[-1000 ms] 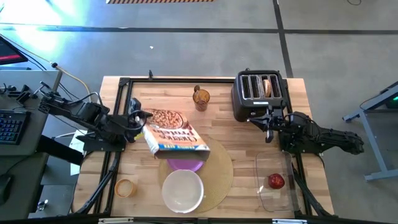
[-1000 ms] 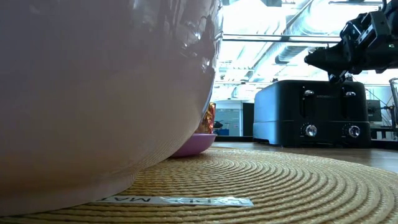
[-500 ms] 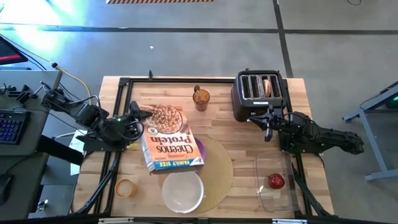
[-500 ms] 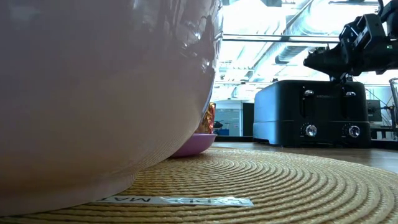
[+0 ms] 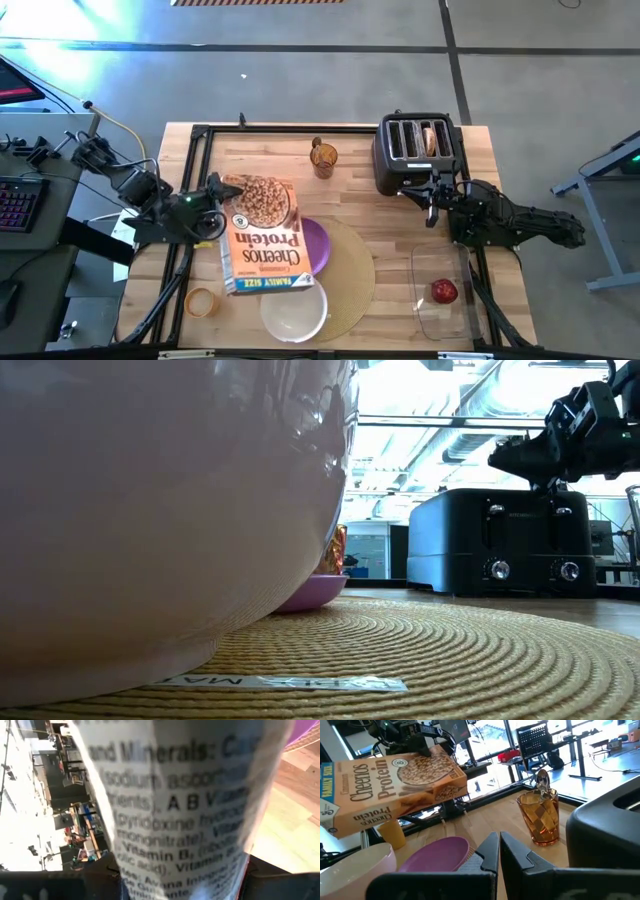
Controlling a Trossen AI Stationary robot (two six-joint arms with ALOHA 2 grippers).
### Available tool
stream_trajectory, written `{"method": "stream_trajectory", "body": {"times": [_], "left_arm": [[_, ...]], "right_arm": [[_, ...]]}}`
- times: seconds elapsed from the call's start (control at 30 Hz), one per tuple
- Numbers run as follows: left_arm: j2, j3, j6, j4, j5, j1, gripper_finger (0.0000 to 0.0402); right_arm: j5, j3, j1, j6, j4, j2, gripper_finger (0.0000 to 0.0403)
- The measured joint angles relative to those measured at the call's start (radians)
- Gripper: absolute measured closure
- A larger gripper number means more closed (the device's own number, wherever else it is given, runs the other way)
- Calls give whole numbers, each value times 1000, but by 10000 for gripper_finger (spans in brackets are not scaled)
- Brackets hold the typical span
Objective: Arrange a breakfast setting
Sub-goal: Pour the cereal from the cereal box into the white bowl
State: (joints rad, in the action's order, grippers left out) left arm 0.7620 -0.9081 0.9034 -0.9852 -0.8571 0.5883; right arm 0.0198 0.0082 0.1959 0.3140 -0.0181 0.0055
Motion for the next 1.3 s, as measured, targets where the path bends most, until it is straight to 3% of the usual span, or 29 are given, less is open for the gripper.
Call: {"method": "stream_trajectory", "body": {"times": [0.37,1.13,1.3], "left_arm": [[4,0,129,3,-50,59,225],[93,0,226,10,-237,108,225],[113,0,225,12,-237,109,225]], "right_arm": [[22,0,0,0,-3,0,402],[28,0,0,-7,-4,0,402],[28,0,0,-8,-4,0,402]]}}
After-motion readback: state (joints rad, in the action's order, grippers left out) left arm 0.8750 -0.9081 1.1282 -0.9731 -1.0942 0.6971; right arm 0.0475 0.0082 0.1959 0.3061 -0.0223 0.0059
